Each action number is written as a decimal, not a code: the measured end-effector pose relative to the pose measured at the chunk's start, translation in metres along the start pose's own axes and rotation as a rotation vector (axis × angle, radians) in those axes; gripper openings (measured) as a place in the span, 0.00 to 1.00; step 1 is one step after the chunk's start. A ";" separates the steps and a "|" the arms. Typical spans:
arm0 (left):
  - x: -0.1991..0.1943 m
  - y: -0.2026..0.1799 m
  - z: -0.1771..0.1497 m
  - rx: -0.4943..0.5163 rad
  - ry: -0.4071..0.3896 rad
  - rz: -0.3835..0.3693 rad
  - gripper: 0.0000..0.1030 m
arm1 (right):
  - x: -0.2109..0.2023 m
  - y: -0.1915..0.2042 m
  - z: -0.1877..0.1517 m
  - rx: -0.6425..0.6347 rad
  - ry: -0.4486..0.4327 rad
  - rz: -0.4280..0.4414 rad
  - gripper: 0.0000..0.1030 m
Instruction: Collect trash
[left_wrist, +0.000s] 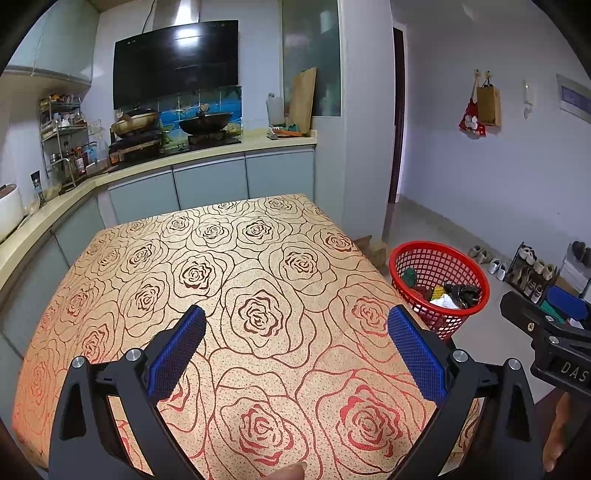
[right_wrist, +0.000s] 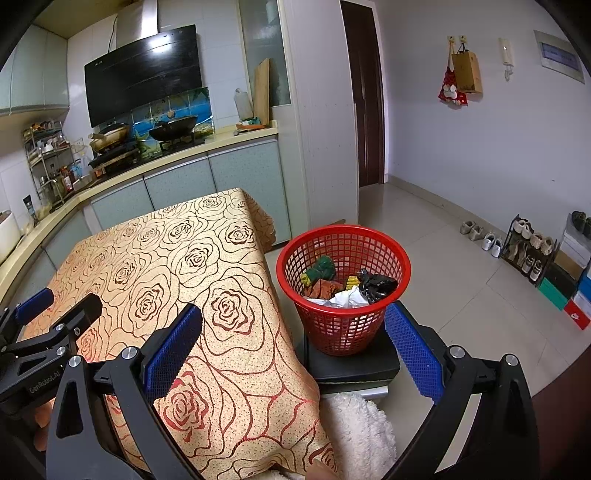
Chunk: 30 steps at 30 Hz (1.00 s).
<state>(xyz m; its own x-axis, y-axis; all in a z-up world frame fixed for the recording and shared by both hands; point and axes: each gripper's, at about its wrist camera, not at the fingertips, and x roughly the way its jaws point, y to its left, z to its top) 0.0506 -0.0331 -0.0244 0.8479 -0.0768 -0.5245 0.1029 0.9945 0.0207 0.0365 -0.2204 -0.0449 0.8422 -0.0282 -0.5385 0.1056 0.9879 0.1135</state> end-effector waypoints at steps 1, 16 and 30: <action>0.000 0.000 0.000 0.001 0.001 0.000 0.93 | 0.000 0.000 0.000 0.000 0.000 0.000 0.94; 0.000 0.001 -0.001 -0.002 0.004 -0.003 0.93 | 0.000 -0.001 0.000 0.000 0.001 0.000 0.94; -0.001 -0.013 -0.002 0.047 -0.015 0.010 0.93 | 0.001 0.000 -0.009 0.005 0.005 -0.001 0.94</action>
<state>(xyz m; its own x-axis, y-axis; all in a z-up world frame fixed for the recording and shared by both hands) 0.0477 -0.0454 -0.0259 0.8568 -0.0679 -0.5112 0.1182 0.9908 0.0665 0.0328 -0.2195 -0.0529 0.8395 -0.0282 -0.5426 0.1088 0.9872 0.1170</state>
